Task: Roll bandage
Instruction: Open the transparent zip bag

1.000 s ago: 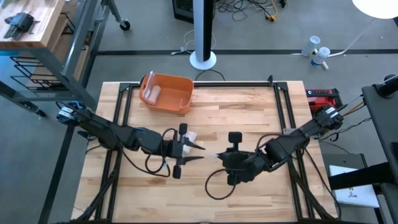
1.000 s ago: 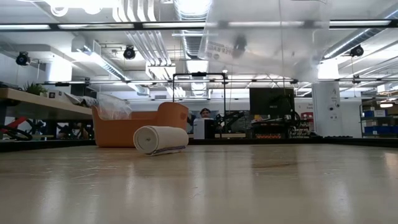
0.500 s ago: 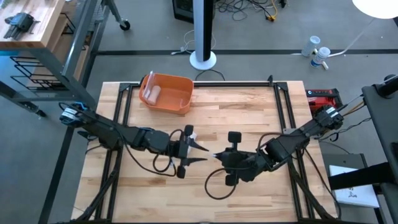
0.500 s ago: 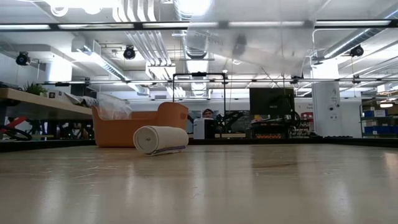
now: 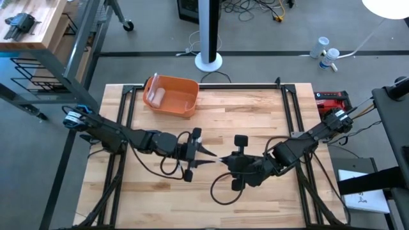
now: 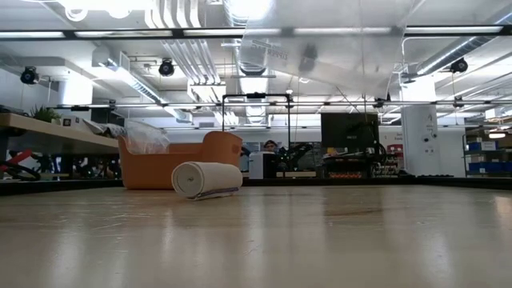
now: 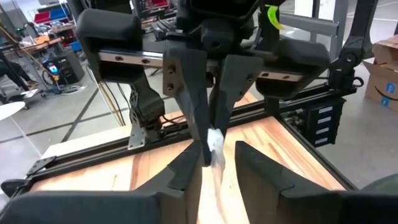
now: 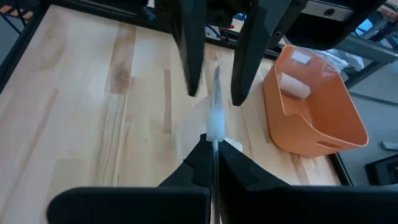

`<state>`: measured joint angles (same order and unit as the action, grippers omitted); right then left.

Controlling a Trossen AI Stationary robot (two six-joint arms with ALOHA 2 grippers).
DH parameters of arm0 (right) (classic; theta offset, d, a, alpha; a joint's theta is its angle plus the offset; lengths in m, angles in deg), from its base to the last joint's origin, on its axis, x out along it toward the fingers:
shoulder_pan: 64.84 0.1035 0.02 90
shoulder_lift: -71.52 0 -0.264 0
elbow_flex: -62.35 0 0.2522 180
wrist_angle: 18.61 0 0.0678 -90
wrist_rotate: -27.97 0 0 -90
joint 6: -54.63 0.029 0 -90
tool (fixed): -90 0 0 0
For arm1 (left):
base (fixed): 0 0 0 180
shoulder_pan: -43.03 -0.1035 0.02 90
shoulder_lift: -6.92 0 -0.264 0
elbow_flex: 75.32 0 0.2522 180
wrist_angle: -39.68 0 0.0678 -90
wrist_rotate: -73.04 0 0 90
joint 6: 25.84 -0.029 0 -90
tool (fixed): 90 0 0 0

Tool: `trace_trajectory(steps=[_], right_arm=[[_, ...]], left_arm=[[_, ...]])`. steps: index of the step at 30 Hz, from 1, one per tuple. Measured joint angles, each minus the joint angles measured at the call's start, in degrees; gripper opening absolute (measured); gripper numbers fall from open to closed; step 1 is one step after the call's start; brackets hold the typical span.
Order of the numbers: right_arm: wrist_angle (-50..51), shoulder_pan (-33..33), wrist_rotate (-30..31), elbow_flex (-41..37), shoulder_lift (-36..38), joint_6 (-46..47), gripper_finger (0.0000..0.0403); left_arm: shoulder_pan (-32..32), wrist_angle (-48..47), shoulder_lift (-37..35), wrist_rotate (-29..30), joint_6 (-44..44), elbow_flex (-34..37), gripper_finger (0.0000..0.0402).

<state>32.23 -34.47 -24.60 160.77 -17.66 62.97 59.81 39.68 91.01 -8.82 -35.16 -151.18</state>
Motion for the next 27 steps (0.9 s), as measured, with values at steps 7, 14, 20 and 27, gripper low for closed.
trace_trajectory(steps=[7,14,20,27], right_arm=[[-0.13,0.0,-0.01,0.01,0.0,0.0,0.0],[-1.11,0.0,-0.15,0.0,0.0,0.31,0.0],[-1.42,0.13,-0.15,0.0,0.0,1.08,0.0013],[-1.59,0.24,0.11,0.0,0.26,1.75,0.0087]], left_arm=[[-0.08,0.04,0.0,0.0,-0.26,0.0,0.0026],[-0.25,0.15,0.0,-0.07,-0.66,0.0,0.0003],[-0.27,0.14,-0.07,0.14,-1.22,0.0,0.0001],[-0.27,-1.3,-0.17,0.28,-1.44,0.0,0.0001]])
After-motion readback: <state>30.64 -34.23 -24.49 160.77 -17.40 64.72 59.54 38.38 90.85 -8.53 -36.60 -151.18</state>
